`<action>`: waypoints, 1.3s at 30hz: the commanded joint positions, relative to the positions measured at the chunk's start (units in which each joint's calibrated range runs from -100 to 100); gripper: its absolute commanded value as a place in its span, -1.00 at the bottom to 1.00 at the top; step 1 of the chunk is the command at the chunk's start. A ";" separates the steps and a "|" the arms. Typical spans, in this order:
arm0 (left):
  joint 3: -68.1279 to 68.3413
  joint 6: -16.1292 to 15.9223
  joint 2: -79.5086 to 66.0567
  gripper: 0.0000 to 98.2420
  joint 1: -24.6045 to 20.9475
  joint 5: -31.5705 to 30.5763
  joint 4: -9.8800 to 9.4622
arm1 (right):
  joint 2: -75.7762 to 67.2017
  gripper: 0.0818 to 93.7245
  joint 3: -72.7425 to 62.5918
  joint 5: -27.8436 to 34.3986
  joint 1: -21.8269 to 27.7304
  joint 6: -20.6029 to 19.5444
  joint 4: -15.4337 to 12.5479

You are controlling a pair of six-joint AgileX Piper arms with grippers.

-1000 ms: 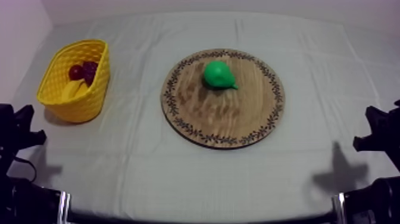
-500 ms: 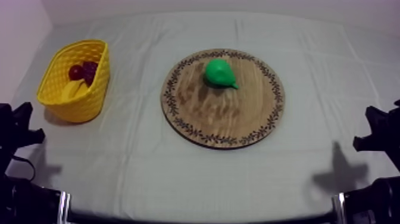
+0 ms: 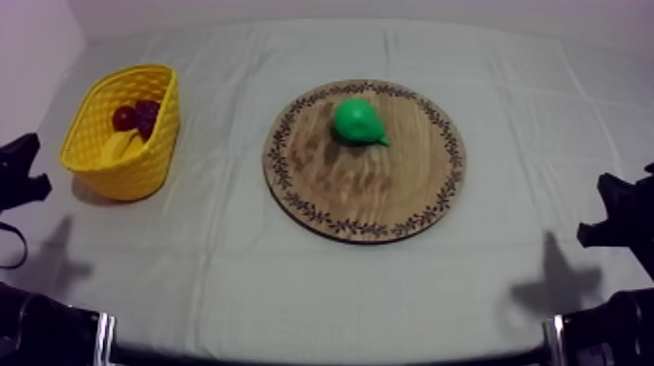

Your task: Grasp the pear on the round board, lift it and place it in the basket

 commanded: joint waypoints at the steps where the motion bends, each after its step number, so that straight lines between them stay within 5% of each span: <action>1: -6.03 -0.01 4.91 -1.00 0.46 0.57 -0.06 | -0.05 -0.99 0.05 0.04 -0.01 0.02 0.02; 24: -45.37 -3.10 45.71 -1.00 4.55 11.19 1.52 | -0.05 -0.99 0.05 0.04 -0.01 0.02 0.02; 39: -71.85 -6.22 69.54 -1.00 14.47 12.98 2.69 | -0.05 -0.99 0.05 0.04 -0.01 0.02 0.02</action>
